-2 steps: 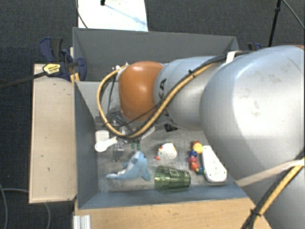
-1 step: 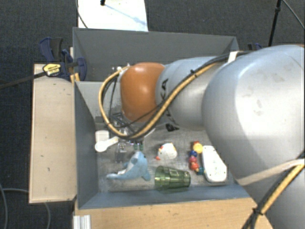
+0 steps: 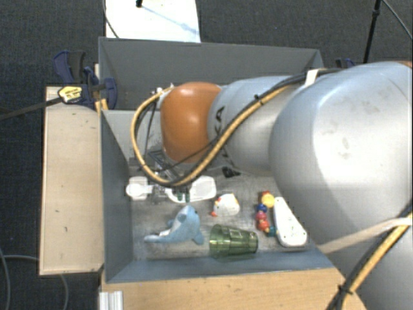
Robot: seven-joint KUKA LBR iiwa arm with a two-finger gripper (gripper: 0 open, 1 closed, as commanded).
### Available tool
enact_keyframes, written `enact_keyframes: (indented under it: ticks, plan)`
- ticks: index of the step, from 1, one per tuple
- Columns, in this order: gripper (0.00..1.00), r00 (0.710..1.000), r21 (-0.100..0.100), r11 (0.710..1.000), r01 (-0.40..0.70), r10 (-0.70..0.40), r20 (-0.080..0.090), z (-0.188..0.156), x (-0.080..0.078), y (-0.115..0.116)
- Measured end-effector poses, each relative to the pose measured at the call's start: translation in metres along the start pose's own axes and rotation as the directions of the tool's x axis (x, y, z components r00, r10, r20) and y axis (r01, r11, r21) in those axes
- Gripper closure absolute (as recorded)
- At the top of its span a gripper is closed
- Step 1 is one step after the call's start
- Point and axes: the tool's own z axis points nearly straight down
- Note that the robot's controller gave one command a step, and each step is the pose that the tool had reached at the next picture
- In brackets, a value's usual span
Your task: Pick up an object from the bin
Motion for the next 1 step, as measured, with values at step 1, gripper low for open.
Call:
enact_keyframes:
  ticks: [1]
  plan:
    - [1.0, 1.0, 0.0, 1.0, -0.001, 0.001, 0.0, 0.0, 0.0, 0.0]
